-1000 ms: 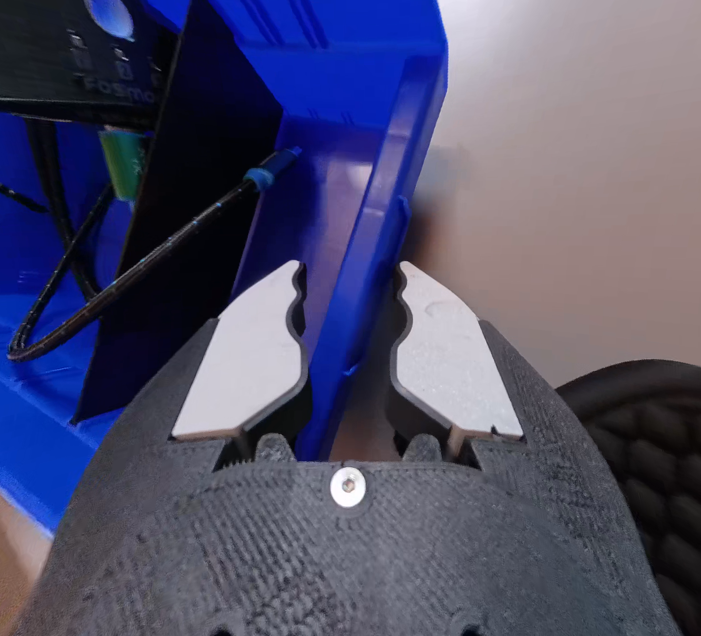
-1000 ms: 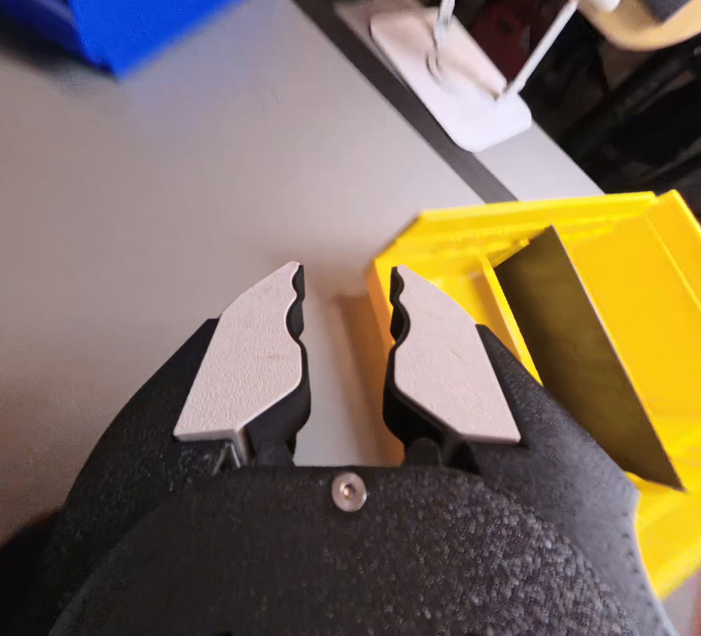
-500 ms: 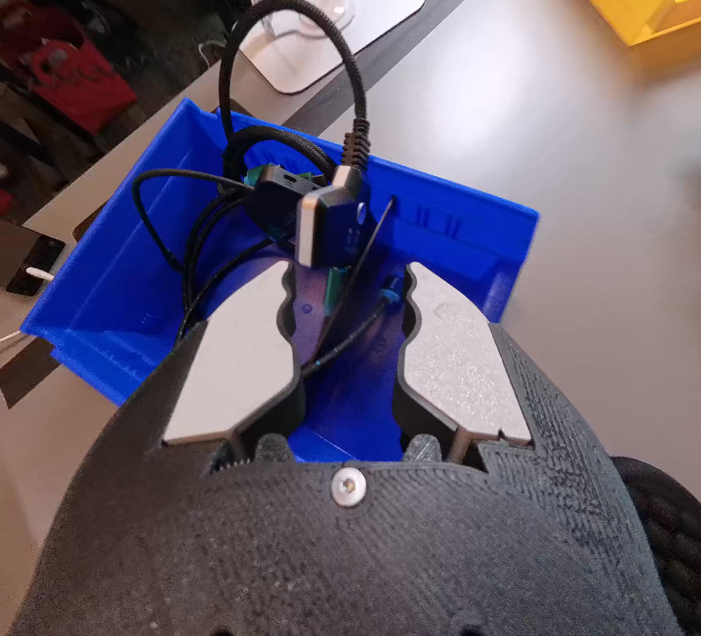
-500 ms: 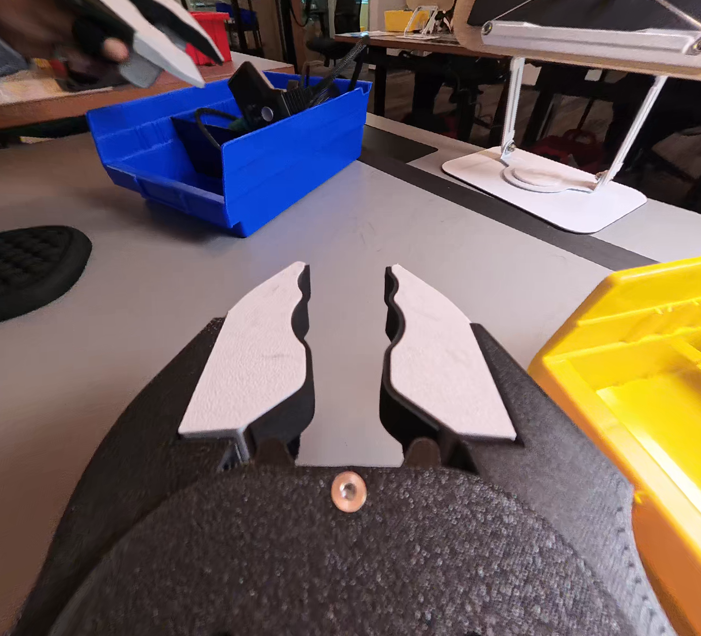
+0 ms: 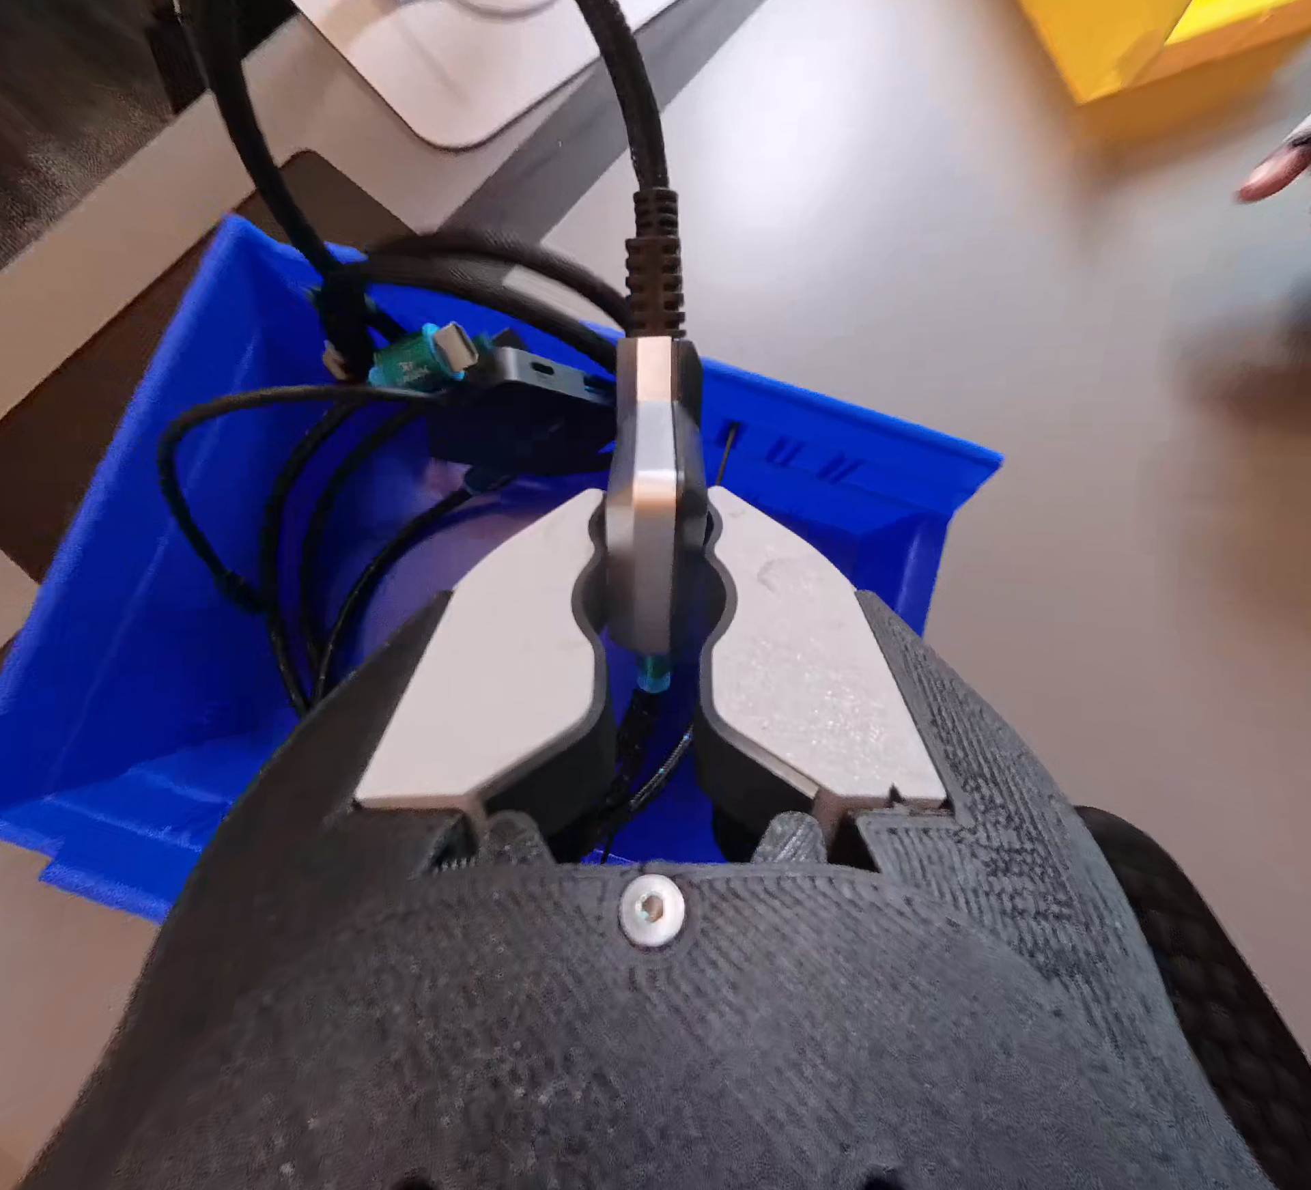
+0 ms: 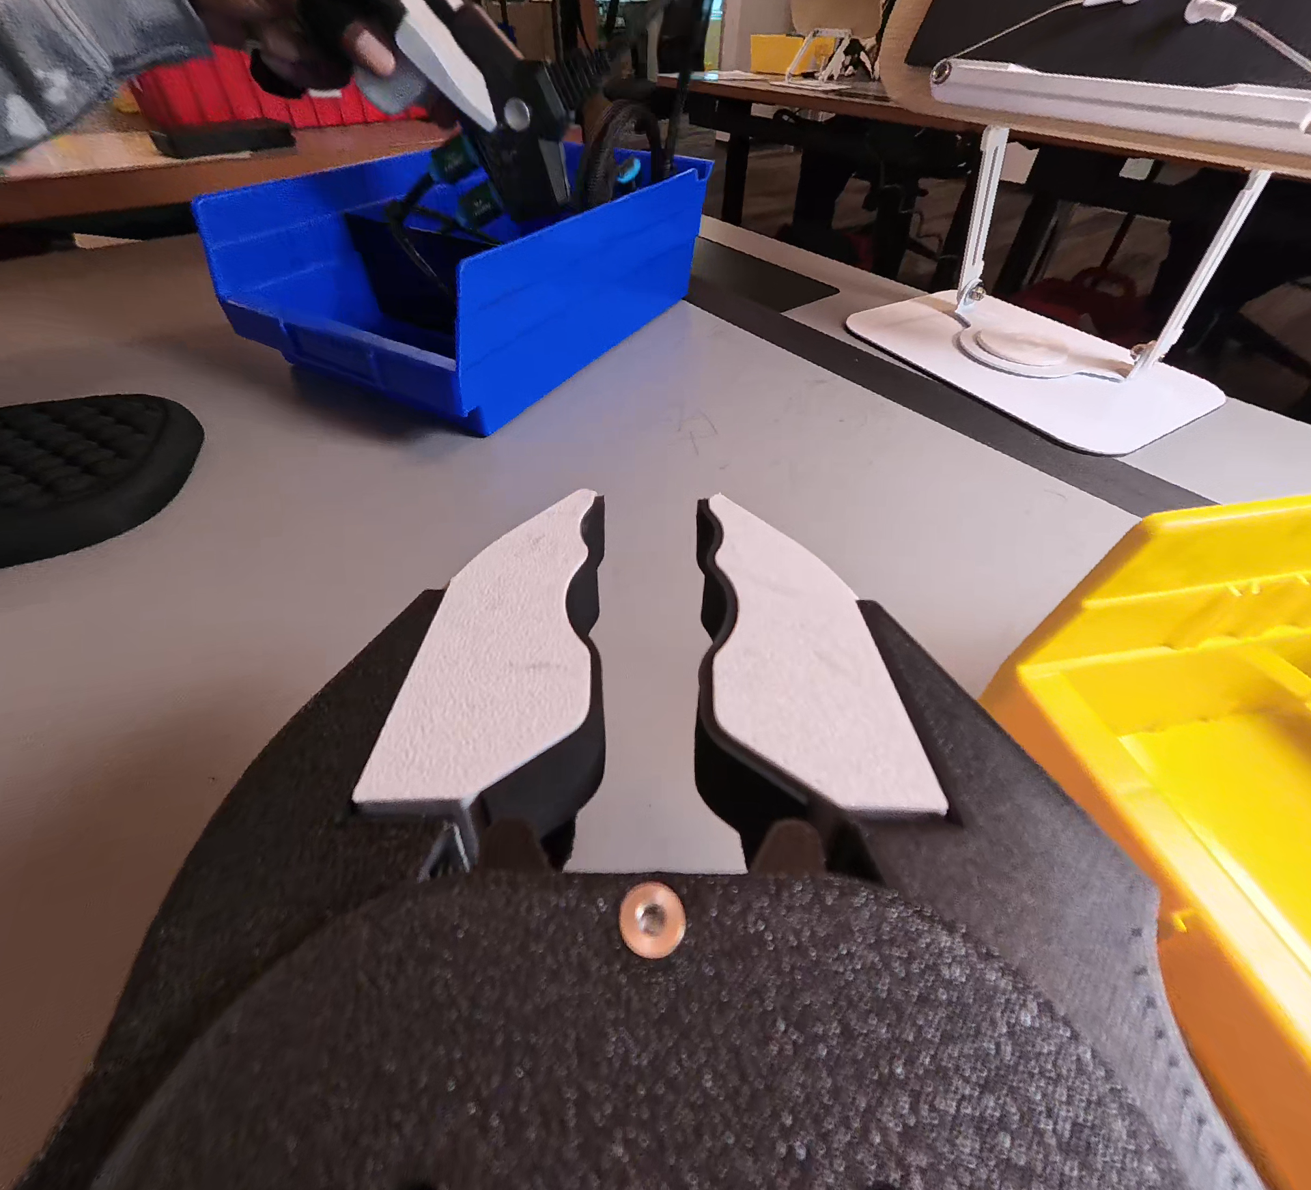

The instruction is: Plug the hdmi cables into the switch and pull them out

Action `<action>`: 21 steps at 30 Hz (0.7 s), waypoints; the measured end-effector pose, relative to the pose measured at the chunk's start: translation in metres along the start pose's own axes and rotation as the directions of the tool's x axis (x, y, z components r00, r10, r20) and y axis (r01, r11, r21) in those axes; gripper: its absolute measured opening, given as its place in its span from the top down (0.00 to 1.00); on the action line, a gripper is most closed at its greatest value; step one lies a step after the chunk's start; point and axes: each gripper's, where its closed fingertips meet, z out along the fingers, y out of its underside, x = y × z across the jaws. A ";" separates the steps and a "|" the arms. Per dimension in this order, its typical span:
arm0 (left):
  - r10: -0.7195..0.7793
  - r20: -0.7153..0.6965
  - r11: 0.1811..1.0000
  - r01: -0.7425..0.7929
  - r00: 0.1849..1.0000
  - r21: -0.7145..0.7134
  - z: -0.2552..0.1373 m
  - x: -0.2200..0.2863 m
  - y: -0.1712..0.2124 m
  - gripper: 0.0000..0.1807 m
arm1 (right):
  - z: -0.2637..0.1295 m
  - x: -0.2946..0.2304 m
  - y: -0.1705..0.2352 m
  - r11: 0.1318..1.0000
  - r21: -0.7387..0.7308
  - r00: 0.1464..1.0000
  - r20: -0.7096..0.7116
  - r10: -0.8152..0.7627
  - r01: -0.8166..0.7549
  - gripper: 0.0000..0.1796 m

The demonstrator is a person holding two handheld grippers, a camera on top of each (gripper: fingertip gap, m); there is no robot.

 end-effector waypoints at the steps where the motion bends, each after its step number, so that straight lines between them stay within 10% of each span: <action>1: -0.012 -0.007 1.000 0.012 1.000 0.022 -0.009 0.000 -0.005 0.87 | 0.000 0.000 -0.001 1.000 0.002 1.000 0.000 0.002 -0.002 0.87; 21: -0.093 -0.107 0.939 0.123 0.990 0.322 -0.111 0.010 -0.084 0.87 | -0.002 0.003 0.001 1.000 -0.001 1.000 -0.021 0.001 -0.001 0.90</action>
